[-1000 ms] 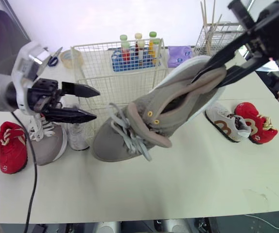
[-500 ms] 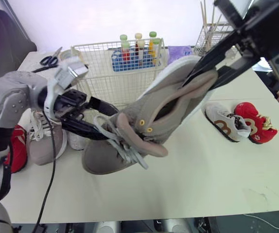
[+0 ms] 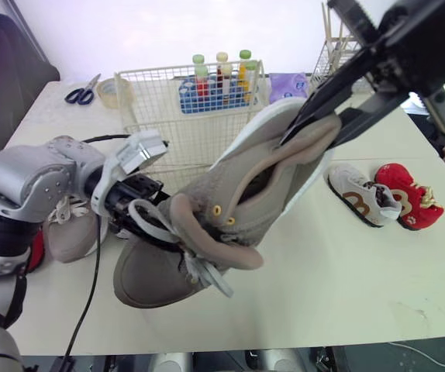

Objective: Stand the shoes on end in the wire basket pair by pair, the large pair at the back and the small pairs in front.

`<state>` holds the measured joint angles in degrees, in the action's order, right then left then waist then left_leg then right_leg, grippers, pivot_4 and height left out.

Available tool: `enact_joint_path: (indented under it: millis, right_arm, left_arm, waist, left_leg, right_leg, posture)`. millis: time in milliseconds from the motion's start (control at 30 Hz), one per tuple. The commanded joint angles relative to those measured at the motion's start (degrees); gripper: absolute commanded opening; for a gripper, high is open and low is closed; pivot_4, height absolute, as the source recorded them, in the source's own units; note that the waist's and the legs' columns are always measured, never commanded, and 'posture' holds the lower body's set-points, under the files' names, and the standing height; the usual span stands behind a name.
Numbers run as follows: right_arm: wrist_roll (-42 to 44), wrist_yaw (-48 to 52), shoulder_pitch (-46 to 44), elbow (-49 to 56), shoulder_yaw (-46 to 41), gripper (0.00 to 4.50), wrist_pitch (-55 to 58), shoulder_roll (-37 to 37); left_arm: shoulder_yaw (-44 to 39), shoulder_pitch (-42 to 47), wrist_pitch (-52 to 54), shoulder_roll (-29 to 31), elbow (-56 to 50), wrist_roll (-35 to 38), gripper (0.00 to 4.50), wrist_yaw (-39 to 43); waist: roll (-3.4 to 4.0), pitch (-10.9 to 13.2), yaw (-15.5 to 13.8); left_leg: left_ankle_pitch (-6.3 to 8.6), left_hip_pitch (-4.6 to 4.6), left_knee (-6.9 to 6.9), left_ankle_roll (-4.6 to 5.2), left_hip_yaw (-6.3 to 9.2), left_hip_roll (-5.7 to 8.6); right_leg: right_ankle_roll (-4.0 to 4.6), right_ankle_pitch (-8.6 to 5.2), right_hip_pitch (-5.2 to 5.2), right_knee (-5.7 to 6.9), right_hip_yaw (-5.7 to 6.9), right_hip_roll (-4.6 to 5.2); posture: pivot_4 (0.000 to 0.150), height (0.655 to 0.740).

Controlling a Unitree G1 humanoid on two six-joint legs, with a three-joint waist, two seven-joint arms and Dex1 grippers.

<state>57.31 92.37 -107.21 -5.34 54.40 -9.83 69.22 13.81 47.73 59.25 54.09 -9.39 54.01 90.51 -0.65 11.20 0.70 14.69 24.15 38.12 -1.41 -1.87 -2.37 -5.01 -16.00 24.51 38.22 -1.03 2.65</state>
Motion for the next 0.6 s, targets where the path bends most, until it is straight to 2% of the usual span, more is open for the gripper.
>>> enact_joint_path:
  millis: [33, 100, 200, 300, 400, 500, 600]
  right_arm:
    - [-0.5, 0.1, 0.0, -2.3, -5.5, 1.96, 1.2, 1.3]
    - [-1.3, 0.1, 1.8, -3.1, -8.4, 2.96, 4.7, 2.7]
    - [-5.2, 0.0, 7.6, -7.4, -16.4, 4.45, 14.0, 5.7]
    - [-3.5, -12.2, 20.2, -9.5, -28.2, 4.45, 27.2, 11.8]
    - [10.8, -25.2, 38.4, -7.5, -44.4, 4.45, 41.6, 13.4]
    - [24.3, -35.5, 59.1, -2.3, -62.4, 4.45, 52.1, 8.4]
    - [36.3, -46.0, 72.1, 4.8, -72.2, 4.45, 56.8, -1.3]
  left_arm:
    - [-3.8, -0.9, -0.7, -0.8, -3.1, 1.3, 1.32, -0.6]
    - [-5.5, -2.8, -1.4, -1.6, -4.8, 1.5, 1.07, -3.0]
    - [-10.4, -7.6, -1.7, -3.9, -8.3, 3.1, 1.06, -9.9]
    - [-16.3, -13.1, -2.6, -7.9, -12.7, 4.8, 1.06, -19.5]
    - [-19.9, -14.2, -2.1, -10.8, -14.2, 7.4, 1.06, -26.1]
    - [-21.8, -14.2, -2.1, -12.6, -14.8, 9.2, 1.06, -30.2]
    - [-22.4, -14.0, -2.5, -14.6, -14.7, 9.9, 1.06, -33.6]
  waist:
    - [0.00, 0.0, 0.0]
    - [-0.01, 0.0, 0.0]
    - [-0.07, 0.0, -0.2]
    - [-0.23, -0.1, -0.8]
    - [-0.22, -0.1, -1.3]
    - [-0.20, -0.2, -1.3]
    - [-0.20, -0.2, -1.2]
  left_leg:
    - [0.00, 0.00, 0.00, 0.00, 0.00, 0.00]
    - [0.00, 0.00, 0.00, 0.00, 0.01, 0.00]
    - [0.00, 0.04, 0.04, 0.00, 0.04, 0.01]
    - [0.00, 0.13, 0.10, 0.00, 0.15, 0.00]
    - [-0.03, 0.15, 0.09, -0.05, 0.17, 0.06]
    - [-0.05, 0.08, 0.10, -0.08, 0.22, 0.13]
    - [-0.05, -0.06, 0.08, -0.07, 0.25, 0.07]
  right_leg:
    - [0.00, 0.00, 0.00, 0.00, 0.00, 0.00]
    - [0.00, 0.00, 0.00, -0.01, 0.00, 0.00]
    - [0.00, 0.00, -0.03, -0.02, -0.01, 0.01]
    - [0.02, 0.00, -0.10, -0.09, -0.02, 0.06]
    - [0.02, 0.01, -0.07, -0.05, -0.17, 0.14]
    - [0.00, 0.02, -0.17, 0.00, -0.14, 0.06]
    - [-0.05, 0.05, -0.32, 0.01, -0.16, -0.05]
  posture:
    - [0.150, 0.7400]
    - [0.150, 0.7400]
    - [0.150, 0.7400]
    - [0.150, 0.7400]
    - [0.150, 0.7400]
    - [0.150, 0.7400]
    - [0.150, 0.7400]
